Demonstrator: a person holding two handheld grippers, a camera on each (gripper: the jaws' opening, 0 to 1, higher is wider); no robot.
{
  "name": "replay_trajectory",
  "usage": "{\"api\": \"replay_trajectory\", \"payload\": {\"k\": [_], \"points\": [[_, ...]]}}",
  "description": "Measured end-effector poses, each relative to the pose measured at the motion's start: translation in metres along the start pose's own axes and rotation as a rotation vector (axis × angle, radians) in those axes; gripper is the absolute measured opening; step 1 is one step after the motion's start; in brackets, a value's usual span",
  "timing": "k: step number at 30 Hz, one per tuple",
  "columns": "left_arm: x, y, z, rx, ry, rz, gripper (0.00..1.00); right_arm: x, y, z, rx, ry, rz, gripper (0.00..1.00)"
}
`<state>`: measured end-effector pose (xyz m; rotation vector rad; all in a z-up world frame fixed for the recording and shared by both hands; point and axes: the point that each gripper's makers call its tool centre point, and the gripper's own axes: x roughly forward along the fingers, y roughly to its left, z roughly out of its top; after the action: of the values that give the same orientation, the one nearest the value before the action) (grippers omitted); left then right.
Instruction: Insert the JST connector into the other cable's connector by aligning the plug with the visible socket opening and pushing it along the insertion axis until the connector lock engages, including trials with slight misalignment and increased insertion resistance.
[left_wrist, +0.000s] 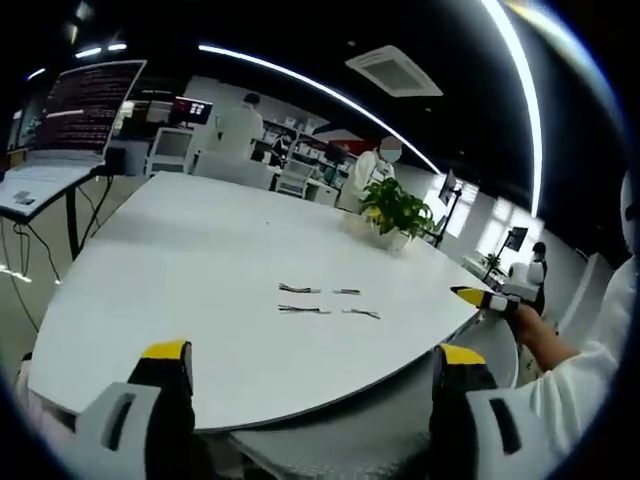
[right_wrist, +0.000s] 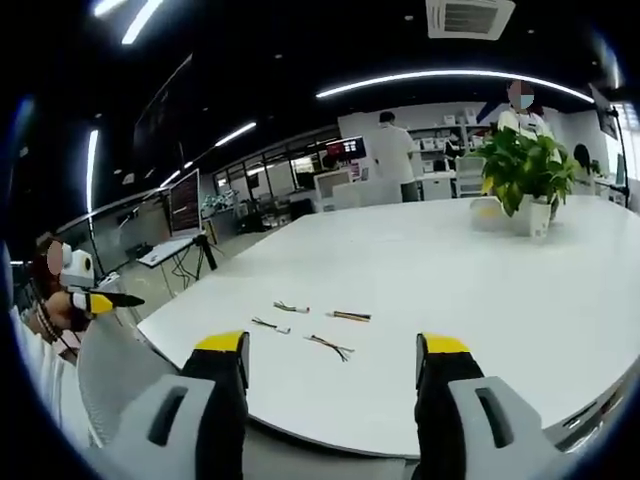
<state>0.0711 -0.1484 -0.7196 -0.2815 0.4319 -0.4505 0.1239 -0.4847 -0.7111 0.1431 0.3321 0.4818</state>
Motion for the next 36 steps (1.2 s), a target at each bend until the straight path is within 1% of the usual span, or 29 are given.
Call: {"api": "replay_trajectory", "payload": {"k": [4, 7, 9, 11, 14, 17, 20, 25, 29, 33, 35, 36], "points": [[0.005, 0.003, 0.004, -0.028, -0.015, -0.008, 0.99, 0.001, -0.001, 0.0, 0.005, 0.005, 0.0, 0.67], [0.01, 0.003, 0.009, -0.005, -0.017, -0.003, 0.99, 0.002, -0.002, -0.001, 0.002, 0.009, 0.003, 0.67], [0.014, 0.002, 0.01, 0.006, -0.013, -0.016, 0.99, 0.002, -0.003, -0.001, 0.002, 0.01, 0.001, 0.67], [0.018, 0.001, 0.01, 0.011, -0.01, -0.028, 0.99, 0.002, -0.003, -0.001, 0.005, 0.008, -0.001, 0.67], [0.021, 0.0, 0.008, 0.002, 0.0, -0.028, 0.99, 0.002, -0.004, -0.001, 0.013, 0.011, -0.005, 0.68], [0.021, -0.004, 0.008, -0.003, 0.004, -0.044, 0.99, 0.001, -0.005, -0.001, 0.01, 0.009, -0.013, 0.67], [0.019, 0.001, 0.004, -0.011, 0.021, -0.039, 0.99, 0.001, -0.006, -0.002, 0.026, 0.011, -0.01, 0.67], [0.014, 0.004, 0.007, -0.029, 0.007, -0.031, 0.99, 0.002, -0.007, -0.003, 0.045, 0.018, -0.008, 0.67], [0.019, 0.009, 0.006, -0.057, 0.017, -0.024, 0.99, 0.003, -0.008, -0.006, 0.051, 0.043, -0.01, 0.67], [0.029, 0.008, 0.005, -0.051, 0.04, -0.035, 0.99, 0.003, -0.009, -0.008, 0.048, 0.059, -0.005, 0.67], [0.033, 0.006, 0.006, -0.052, 0.037, -0.037, 0.99, 0.004, -0.007, -0.009, 0.051, 0.073, 0.014, 0.67], [0.035, 0.003, 0.008, -0.062, 0.026, -0.043, 0.99, 0.004, -0.007, -0.01, 0.056, 0.086, 0.021, 0.65]]}}
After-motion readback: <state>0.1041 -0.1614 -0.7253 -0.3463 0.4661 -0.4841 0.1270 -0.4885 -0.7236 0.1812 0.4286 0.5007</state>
